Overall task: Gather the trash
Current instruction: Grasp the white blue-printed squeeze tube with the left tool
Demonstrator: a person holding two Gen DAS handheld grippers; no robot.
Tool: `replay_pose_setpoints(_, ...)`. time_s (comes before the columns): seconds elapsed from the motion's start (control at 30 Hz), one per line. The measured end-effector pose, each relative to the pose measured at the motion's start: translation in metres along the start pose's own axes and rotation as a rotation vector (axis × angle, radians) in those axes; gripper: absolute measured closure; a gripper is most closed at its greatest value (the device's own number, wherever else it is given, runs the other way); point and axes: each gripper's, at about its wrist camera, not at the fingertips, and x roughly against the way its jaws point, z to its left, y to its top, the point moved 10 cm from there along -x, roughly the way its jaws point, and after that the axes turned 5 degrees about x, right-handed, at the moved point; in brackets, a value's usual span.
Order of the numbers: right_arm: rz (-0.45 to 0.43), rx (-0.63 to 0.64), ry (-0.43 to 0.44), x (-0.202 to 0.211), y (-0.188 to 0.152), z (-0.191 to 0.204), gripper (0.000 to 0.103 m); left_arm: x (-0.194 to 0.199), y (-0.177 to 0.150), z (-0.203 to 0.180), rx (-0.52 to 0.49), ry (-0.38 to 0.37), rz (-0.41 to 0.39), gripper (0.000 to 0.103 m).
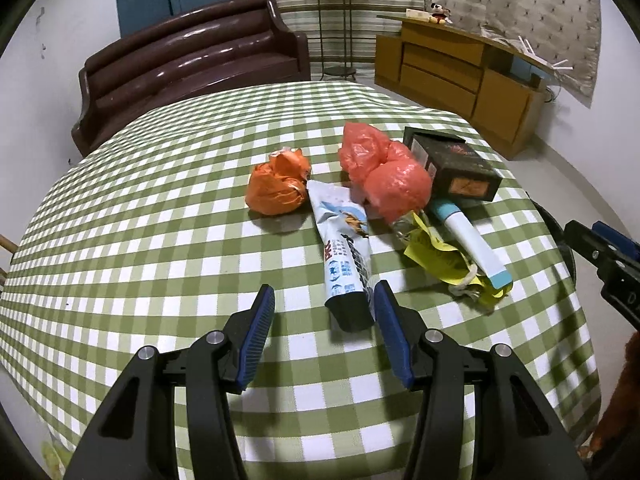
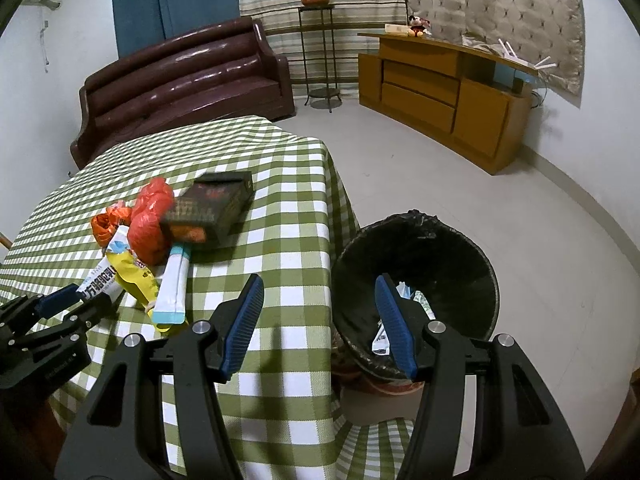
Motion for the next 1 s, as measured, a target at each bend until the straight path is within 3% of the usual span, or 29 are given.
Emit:
replay_pose_setpoints(0.33,0.005,0.005,0.016,-0.004,-0.001,0.006,0.046,-0.018,0.009,-0.007,-0.010,-0.032,0.018,0.046)
replay_pose_setpoints(0.5,0.008,0.012,0.030,-0.008,-0.001,0.014,0.046,-0.020,0.014,-0.010,-0.038,-0.043,0.002,0.075)
replay_pose_setpoints(1.0,0.021,0.060,0.102,-0.018,0.002,0.054,0.046,-0.005,0.007,0.000,-0.060,-0.051,-0.021,0.077)
